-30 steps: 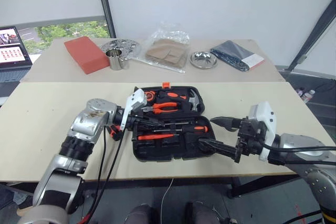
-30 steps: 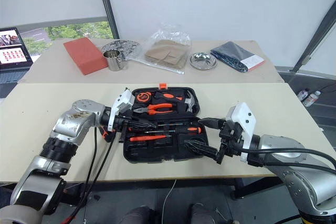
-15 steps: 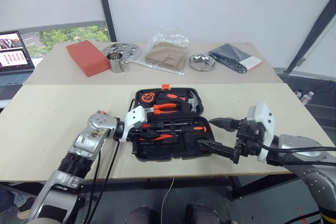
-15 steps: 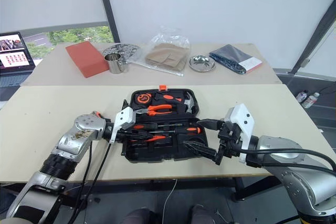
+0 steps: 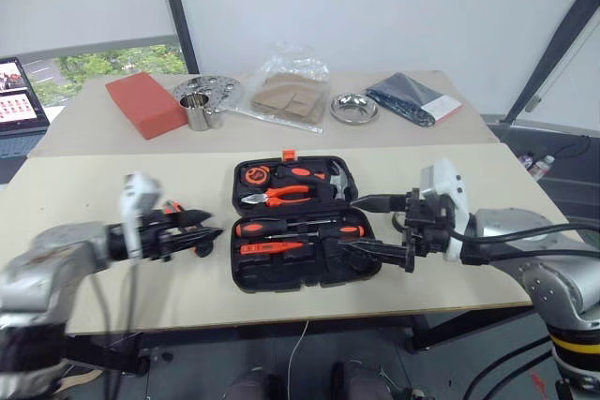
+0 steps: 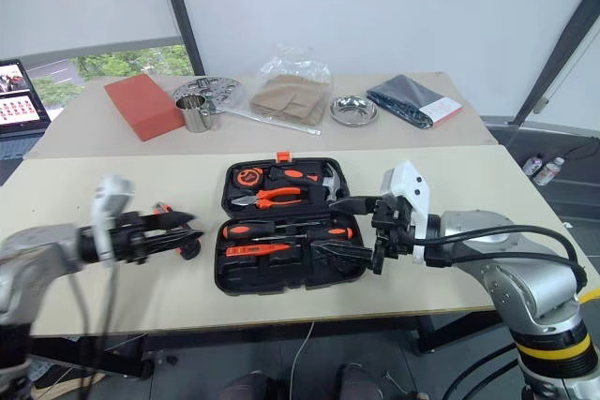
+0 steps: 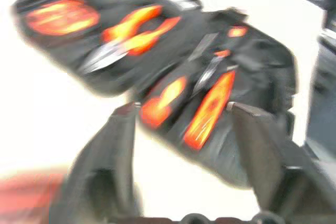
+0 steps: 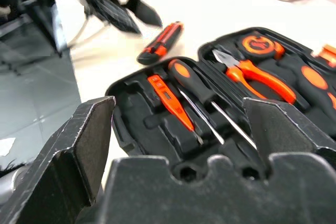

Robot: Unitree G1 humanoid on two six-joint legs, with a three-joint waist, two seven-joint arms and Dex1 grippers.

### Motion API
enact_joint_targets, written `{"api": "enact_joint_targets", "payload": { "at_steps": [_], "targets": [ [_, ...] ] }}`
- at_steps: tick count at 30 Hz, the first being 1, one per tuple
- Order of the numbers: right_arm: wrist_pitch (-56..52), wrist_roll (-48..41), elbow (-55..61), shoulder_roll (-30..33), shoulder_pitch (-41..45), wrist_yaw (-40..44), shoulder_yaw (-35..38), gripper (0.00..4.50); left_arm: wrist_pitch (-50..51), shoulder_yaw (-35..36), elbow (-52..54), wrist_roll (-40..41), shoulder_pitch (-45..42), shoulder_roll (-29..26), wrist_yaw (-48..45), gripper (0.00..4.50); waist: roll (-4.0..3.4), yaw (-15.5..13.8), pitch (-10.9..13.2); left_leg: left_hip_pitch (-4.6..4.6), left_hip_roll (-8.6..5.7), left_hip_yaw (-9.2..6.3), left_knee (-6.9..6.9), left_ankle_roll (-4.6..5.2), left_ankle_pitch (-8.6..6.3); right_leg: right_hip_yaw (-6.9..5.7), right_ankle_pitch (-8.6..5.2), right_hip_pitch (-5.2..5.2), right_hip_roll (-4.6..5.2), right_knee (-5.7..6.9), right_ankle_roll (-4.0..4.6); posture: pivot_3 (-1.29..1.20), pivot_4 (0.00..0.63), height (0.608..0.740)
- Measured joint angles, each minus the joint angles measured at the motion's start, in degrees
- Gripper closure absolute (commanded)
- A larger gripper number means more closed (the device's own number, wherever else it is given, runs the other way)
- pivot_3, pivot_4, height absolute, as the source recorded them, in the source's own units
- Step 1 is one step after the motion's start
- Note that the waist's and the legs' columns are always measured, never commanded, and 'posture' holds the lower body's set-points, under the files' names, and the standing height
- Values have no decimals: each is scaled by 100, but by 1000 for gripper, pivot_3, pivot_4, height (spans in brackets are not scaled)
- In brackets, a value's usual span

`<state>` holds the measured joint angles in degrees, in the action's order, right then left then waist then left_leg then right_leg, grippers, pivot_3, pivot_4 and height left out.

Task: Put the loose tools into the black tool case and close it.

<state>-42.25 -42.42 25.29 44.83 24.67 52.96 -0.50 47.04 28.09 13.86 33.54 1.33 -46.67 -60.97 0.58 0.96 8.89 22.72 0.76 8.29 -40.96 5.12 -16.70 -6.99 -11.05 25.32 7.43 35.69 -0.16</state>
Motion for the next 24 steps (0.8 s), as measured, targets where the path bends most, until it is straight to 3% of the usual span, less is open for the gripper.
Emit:
{"api": "enact_joint_targets", "payload": {
  "at_steps": [3, 4, 8, 11, 14, 20, 24],
  "targets": [
    [171, 193, -248, -57, 130, 278, -207, 0, 4, 539, 164, -58, 1023, 163, 262, 40, 8, -104, 6, 10, 0, -8, -2, -9, -4, -10, -9, 3, 4, -1, 4, 0, 150, 734],
    [250, 266, -293, -88, 197, 401, -319, 0, 39, 732, 298, -51, 1283, 226, 412, 40, 10, -159, 7, 11, 0, -13, -2, -59, -33, -8, -11, 2, 8, -2, 7, 0, 150, 734],
    [338, 385, -462, -198, 341, 581, -439, 0, 342, 844, 703, 112, 1229, 327, 910, 40, 8, -256, 9, 11, -2, -30, -5, -75, -34, -8, -14, -3, 37, -18, 3, 0, 150, 734],
    [403, 476, -497, -264, 380, 652, -484, 0, 955, 686, 903, 341, 544, 325, 1551, 40, 9, -285, 9, 7, -1, -32, -6, -88, -25, -9, 3, -17, 26, -23, -16, 0, 150, 734],
    [484, 594, -543, -377, 388, 652, -554, 0, 2037, 325, 850, 410, -699, 404, 2522, 40, 13, -300, 9, 5, -3, -24, -6, -92, -20, -11, 9, -15, -9, -2, -20, 0, 150, 734],
    [561, 752, -554, -454, 315, 549, -512, 0, 4151, 257, -195, 128, -2954, 1269, 4142, 40, 26, -202, 15, 2, -5, -19, -1, -34, 20, -9, 25, -18, -41, 14, 9, 0, 150, 734],
    [562, 750, -439, -505, 65, 412, -443, 0, 4492, 195, -990, 52, -3815, 1605, 5100, 40, 36, -151, 20, 1, -5, -21, 13, -38, 22, -3, 23, -20, -47, 14, 6, 0, 150, 734]
  ]
}}
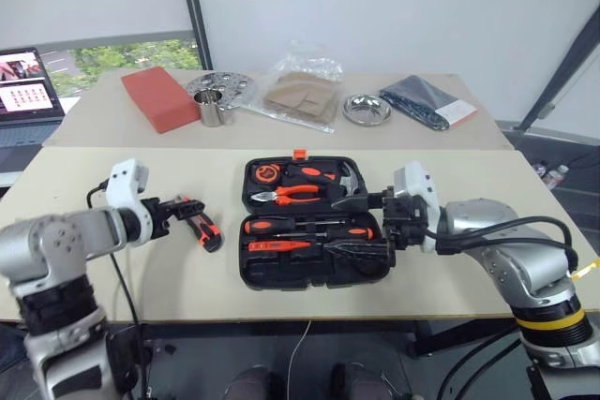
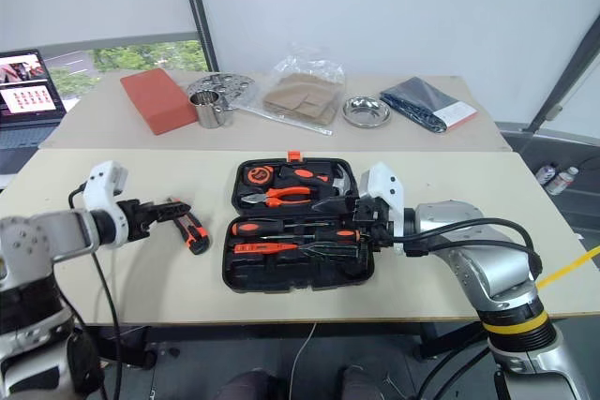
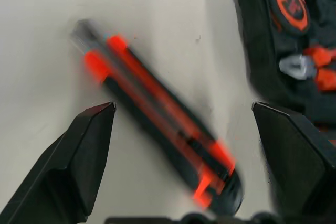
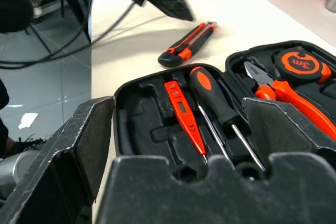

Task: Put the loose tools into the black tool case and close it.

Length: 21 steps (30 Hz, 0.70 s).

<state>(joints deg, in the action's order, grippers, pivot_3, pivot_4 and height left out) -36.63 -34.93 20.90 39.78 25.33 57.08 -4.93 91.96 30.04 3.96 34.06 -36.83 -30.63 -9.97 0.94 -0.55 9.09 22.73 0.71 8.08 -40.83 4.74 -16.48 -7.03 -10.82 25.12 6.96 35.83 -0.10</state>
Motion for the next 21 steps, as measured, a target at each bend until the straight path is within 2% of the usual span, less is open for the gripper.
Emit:
{"api": "enact_joint_targets", "payload": {
  "at_steps": [5, 6, 8, 16, 18, 21],
  "targets": [
    [0, 12, 14, -22, -182, -120, 39, 0, -30, -289, -498, 193, -265, 91, 866, 40, -1, 19, 0, -34, 0, 2, 9, -7, 1, 12, -14, -12, 13, -4, -1, 0, 150, 734],
    [0, 11, 46, -70, -183, -169, 57, 0, -51, -387, -644, 239, -295, 104, 1072, 286, -2, 7, 0, -52, 1, 2, 10, -54, -20, 14, -21, -26, 18, -2, 0, 0, 150, 734],
    [0, 4, 86, -118, -187, -237, 84, 0, -90, -529, -862, 288, -272, 173, 1343, 728, -2, -19, 0, -65, 1, -1, 12, -74, -31, 12, -44, -33, 35, 14, -32, 0, 150, 734],
    [0, -9, 122, -209, -224, -393, 134, 0, -109, -670, -1559, 520, -689, 290, 1642, 3617, -12, -40, -6, -96, -1, -1, 13, -78, -34, 17, -35, -59, 57, 17, -18, 0, 150, 734],
    [0, -11, 165, -209, -277, -433, 155, 0, -100, -736, -1731, 556, -825, 282, 1642, 4115, -12, -24, -6, -97, 2, -3, 14, -82, -36, 16, -20, -57, 57, 18, 7, 0, 150, 734],
    [0, -12, 207, -208, -369, -472, 201, 0, -39, -807, -1964, 553, -959, 132, 1600, 4132, -17, -1, -9, -103, 3, 0, 22, -88, -35, 15, -20, -56, 49, 21, 9, 0, 150, 734]
  ]
}}
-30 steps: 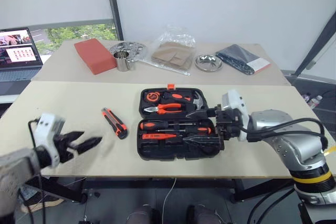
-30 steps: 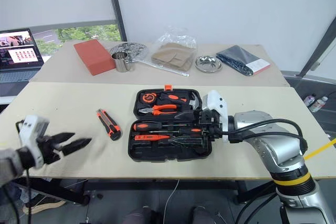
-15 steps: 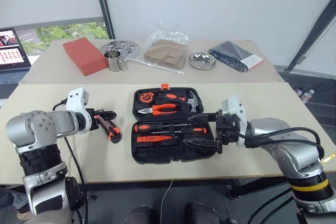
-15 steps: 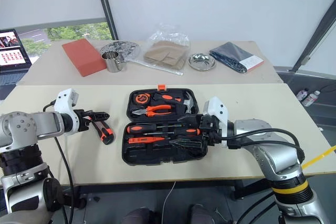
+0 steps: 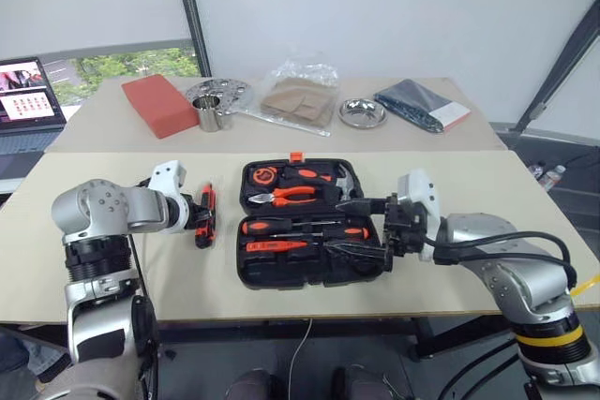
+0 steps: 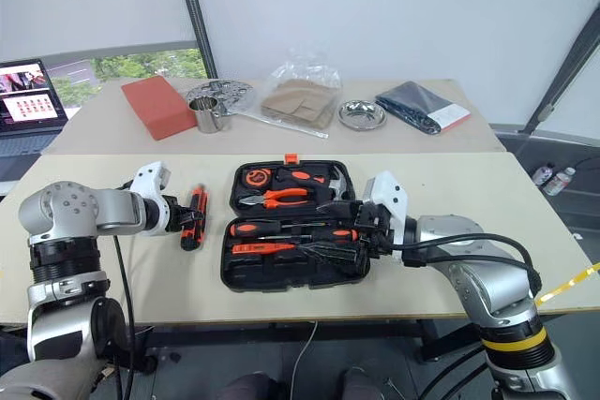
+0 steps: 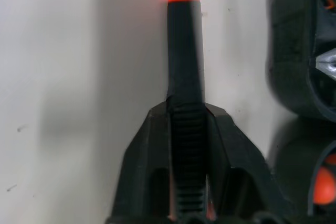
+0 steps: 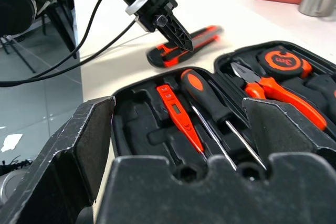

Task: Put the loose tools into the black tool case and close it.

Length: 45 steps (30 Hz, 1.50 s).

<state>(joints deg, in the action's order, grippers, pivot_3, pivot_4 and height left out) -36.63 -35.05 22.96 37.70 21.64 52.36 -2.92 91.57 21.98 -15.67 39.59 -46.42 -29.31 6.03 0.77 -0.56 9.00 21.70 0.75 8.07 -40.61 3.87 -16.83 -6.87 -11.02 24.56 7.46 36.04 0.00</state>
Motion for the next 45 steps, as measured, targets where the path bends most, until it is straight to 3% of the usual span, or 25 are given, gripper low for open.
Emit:
{"api": "enact_joint_targets", "payload": {
  "at_steps": [2, 4, 7, 10, 14, 16, 17, 24, 33, 41, 44, 45],
  "targets": [
    [0, -2, 13, 0, -1, -6, 20, 0, -18, -113, -80, -2, -32, -95, -103, 4132, 0, 7, 0, -2, 2, 0, 1, -4, 2, 0, -1, 0, -2, 0, -1, 0, 150, 734],
    [-1, -11, 47, 2, -4, -9, 35, 0, -76, -673, -145, -3, -34, -616, -695, 4132, 8, 49, 4, 6, 5, 5, 2, -8, 3, -2, -9, 12, -8, 0, -12, 0, 150, 734],
    [-10, -33, 141, 95, -113, -8, 172, 0, -602, -1838, -456, -109, -2, -1801, -2412, 4132, 12, 133, 7, 50, 4, 24, 16, -23, 8, 4, -9, 74, -34, 12, -5, 0, 150, 734],
    [-46, -98, 175, 134, -239, -18, 233, 0, -1184, -2662, -669, -151, -77, -2584, -4263, 4132, 23, 124, 14, 71, 5, 28, 23, -32, 14, -3, -16, 98, -46, 8, 30, 0, 150, 734],
    [-58, -123, 324, 135, -257, -68, 233, 0, -1767, -3556, -986, -597, -406, -2912, -5758, 4132, 23, 49, 17, 95, 1, 28, 24, -23, 20, -5, -26, 114, -46, 3, 37, 0, 150, 734],
    [-60, -122, 359, 132, -258, -133, 233, 0, -1970, -3832, -1293, -903, -471, -2863, -6022, 3122, 27, 52, 19, 111, 0, 29, 21, 23, 46, -5, -28, 127, -48, 2, 33, 0, 150, 734],
    [-62, -122, 359, 131, -257, -156, 233, 0, -2040, -3910, -1451, -1037, -479, -2824, -6093, 2941, 34, 54, 23, 123, 0, 29, 18, 33, 51, -5, -36, 141, -50, 4, 19, 0, 150, 734],
    [-89, -152, 381, 136, -278, -233, 233, 0, -2275, -4087, -1543, -1654, -863, -2764, -6426, 420, 60, 33, 38, 163, 2, 16, -16, 48, 57, -11, -37, 160, -51, 8, 10, 0, 150, 734],
    [-109, -182, 392, 151, -323, -244, 233, 0, -2303, -4094, -1336, -2068, -933, -2687, -6451, 420, 62, 21, 39, 163, 4, 15, -22, 54, 58, -9, -42, 160, -52, 13, -3, 0, 150, 734],
    [-109, -183, 400, 148, -324, -293, 234, 0, -2188, -4637, -837, -2545, -724, -2698, -6520, 420, 63, 7, 39, 158, 4, 15, -25, 56, 58, -6, -39, 157, -52, 17, 2, 0, 150, 734],
    [-109, -183, 410, 146, -324, -299, 234, 0, -2377, -4685, -744, -2716, -625, -2712, -6549, 1095, 62, 5, 39, 154, 4, 16, -26, 56, 59, -4, -39, 156, -51, 22, 1, 0, 150, 734],
    [-109, -183, 414, 146, -324, -300, 234, 0, -2478, -4682, -728, -2790, -573, -2737, -6550, 1541, 62, 5, 39, 153, 4, 16, -26, 57, 59, -3, -39, 156, -51, 23, 1, 0, 150, 734]
  ]
}}
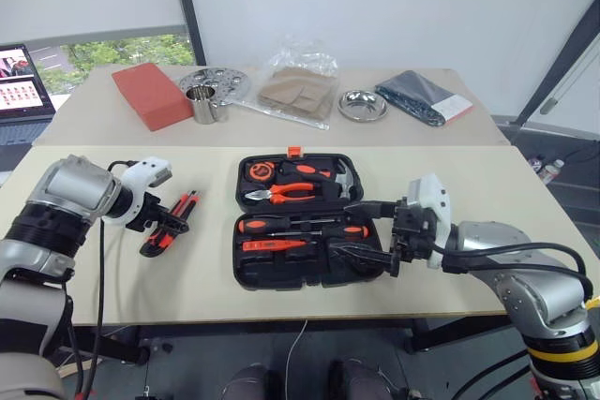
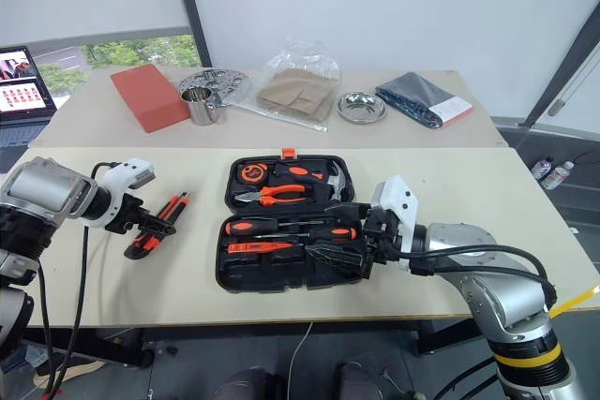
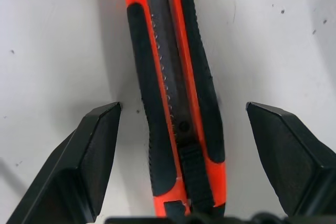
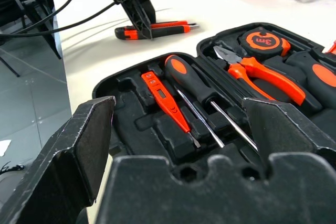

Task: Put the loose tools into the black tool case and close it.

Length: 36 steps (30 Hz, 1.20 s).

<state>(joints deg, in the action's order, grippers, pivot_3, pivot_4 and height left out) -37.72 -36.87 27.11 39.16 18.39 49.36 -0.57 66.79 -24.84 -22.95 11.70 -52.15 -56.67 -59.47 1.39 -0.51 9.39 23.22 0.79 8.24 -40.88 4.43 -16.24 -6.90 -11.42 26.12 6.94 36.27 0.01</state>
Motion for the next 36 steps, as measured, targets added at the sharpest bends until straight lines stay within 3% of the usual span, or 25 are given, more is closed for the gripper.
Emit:
{"api": "enact_joint_targets", "payload": {
  "at_steps": [3, 5, 10, 13, 18, 22, 29, 36],
  "targets": [
    [0, -1, 7, 0, 0, -1, 0, 0, -258, 11, 18, -188, 99, -25, -1, 2648, -1, 3, -1, -3, 0, 1, 0, 0, 0, 2, 1, -1, 0, 2, 2, 0, 150, 734],
    [0, -3, 7, 0, 4, 0, 0, 0, -455, 36, -37, -263, 126, -26, -43, 2934, -2, 0, -1, -4, 0, 1, -1, 0, 0, 2, 2, -2, 0, 4, 3, 0, 150, 734],
    [-191, -187, 61, 155, -44, 52, 117, 0, -1298, 96, -435, -414, 112, -20, -312, 2935, 0, -6, 0, 1, 2, 0, -14, 2, 1, 1, 2, 4, 3, 28, 5, 0, 150, 734],
    [-374, -373, 252, 412, -291, 111, 289, 0, -2088, 296, -243, -189, 32, -123, -1267, 2935, 14, -36, 8, 32, 4, -13, -41, 10, -4, -14, 16, 15, 7, 30, 31, 0, 150, 734],
    [-425, -499, 628, 607, -747, 38, 549, 0, -2909, 741, 1412, 919, -49, -316, -3096, 2935, 12, -25, 8, 47, -2, -18, -78, 44, -25, -10, 11, 8, 32, 34, 19, 0, 150, 734],
    [-452, -561, 827, 620, -1019, -162, 733, 0, -2796, 385, 2061, 1118, -196, 104, -3256, 2935, 12, -43, 8, 45, -6, -16, -94, 47, -25, -8, -9, -1, 25, 41, -29, 0, 150, 734],
    [-510, -719, 1284, 601, -1373, -596, 881, 0, -2414, -684, 2034, 504, -416, 1256, -3096, 2935, 13, -39, 8, 41, -5, -14, -99, 51, -23, 6, -7, -2, 12, 45, -35, 0, 150, 734],
    [-519, -730, 1433, 602, -1578, -882, 1057, 0, -2819, -1006, 1646, -29, -397, 1548, -3088, 2935, 12, -29, 7, 42, -4, -15, -99, 53, -24, 7, 4, -1, 11, 42, -16, 0, 150, 734]
  ]
}}
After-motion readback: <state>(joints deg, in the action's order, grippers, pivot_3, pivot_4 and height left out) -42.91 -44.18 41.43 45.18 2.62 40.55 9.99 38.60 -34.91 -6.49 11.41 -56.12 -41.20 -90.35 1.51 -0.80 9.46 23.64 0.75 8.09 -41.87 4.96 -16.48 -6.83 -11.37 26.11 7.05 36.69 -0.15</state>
